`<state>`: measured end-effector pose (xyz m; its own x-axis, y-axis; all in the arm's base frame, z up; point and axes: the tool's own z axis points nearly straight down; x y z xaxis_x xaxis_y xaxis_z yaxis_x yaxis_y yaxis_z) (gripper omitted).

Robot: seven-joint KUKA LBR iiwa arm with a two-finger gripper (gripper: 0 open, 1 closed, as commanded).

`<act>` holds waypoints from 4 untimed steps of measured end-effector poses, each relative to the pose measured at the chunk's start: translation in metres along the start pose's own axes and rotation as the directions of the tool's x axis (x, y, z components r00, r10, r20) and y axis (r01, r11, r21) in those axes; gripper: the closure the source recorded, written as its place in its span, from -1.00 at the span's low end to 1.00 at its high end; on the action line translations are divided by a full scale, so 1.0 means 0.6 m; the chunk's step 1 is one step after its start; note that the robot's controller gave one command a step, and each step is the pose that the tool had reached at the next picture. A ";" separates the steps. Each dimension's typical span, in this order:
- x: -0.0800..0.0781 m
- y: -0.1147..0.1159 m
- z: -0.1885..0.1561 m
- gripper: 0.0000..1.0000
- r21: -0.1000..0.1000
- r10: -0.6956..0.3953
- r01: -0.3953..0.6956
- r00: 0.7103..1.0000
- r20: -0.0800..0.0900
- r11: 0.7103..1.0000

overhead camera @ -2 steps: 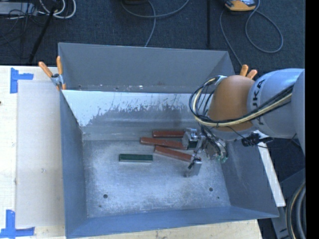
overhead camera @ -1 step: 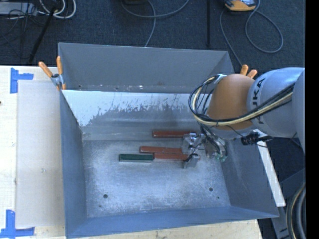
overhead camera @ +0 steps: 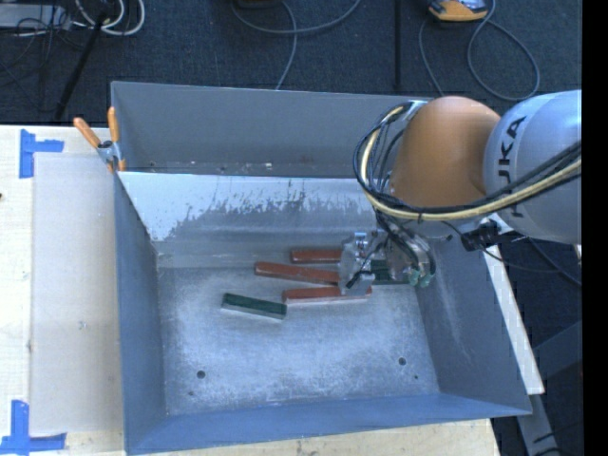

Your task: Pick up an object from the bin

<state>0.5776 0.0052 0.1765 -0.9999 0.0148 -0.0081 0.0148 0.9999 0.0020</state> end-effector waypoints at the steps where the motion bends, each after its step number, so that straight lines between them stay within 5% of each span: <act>1: 0.002 -0.003 0.008 -1.00 0.002 0.002 -0.002 1.000 -0.008 1.000; 2: -0.037 -0.008 0.171 -1.00 0.002 0.043 -0.043 0.999 -0.014 0.999; 3: -0.040 -0.008 0.163 1.00 0.002 0.043 -0.043 0.999 -0.007 0.999; 4: -0.024 -0.012 -0.061 1.00 0.002 0.056 -0.056 0.998 0.000 0.998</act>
Offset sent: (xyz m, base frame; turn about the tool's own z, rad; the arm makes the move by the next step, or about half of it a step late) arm 0.0000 0.0000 0.0000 0.0000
